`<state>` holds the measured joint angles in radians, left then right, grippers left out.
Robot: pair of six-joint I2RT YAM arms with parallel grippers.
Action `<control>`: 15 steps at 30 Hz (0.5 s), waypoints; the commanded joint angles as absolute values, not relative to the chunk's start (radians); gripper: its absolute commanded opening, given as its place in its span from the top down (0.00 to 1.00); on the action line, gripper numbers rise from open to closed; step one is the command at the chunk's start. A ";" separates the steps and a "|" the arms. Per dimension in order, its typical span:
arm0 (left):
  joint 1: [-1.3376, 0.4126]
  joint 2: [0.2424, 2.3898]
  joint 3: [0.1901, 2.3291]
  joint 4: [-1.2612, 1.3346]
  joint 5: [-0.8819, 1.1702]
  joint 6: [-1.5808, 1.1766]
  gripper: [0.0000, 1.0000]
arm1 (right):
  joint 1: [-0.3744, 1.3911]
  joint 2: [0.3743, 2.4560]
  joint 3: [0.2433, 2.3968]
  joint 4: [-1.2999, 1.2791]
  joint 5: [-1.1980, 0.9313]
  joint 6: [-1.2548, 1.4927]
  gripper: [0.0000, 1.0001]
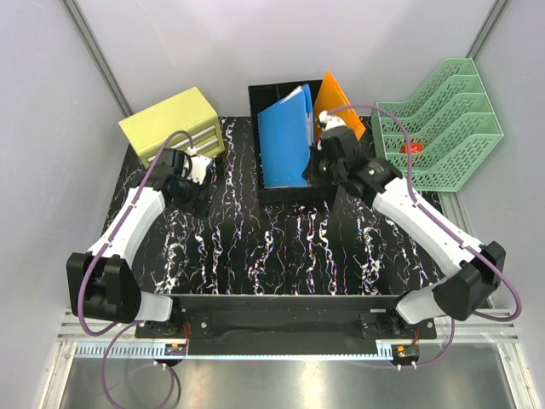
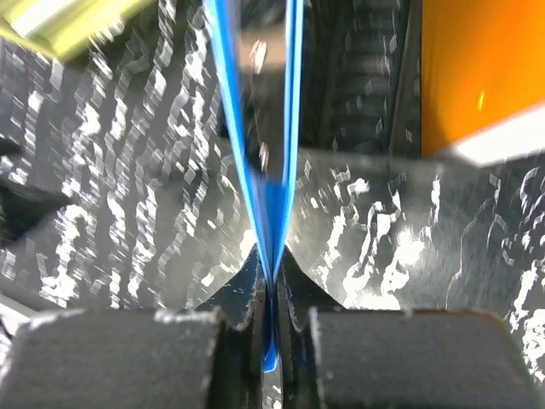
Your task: Organize the desk
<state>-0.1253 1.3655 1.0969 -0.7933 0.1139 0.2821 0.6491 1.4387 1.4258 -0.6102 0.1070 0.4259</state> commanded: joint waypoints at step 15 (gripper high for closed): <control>-0.140 1.362 1.114 -0.773 0.137 0.265 0.01 | 0.653 1.762 2.063 -0.989 0.176 0.362 0.72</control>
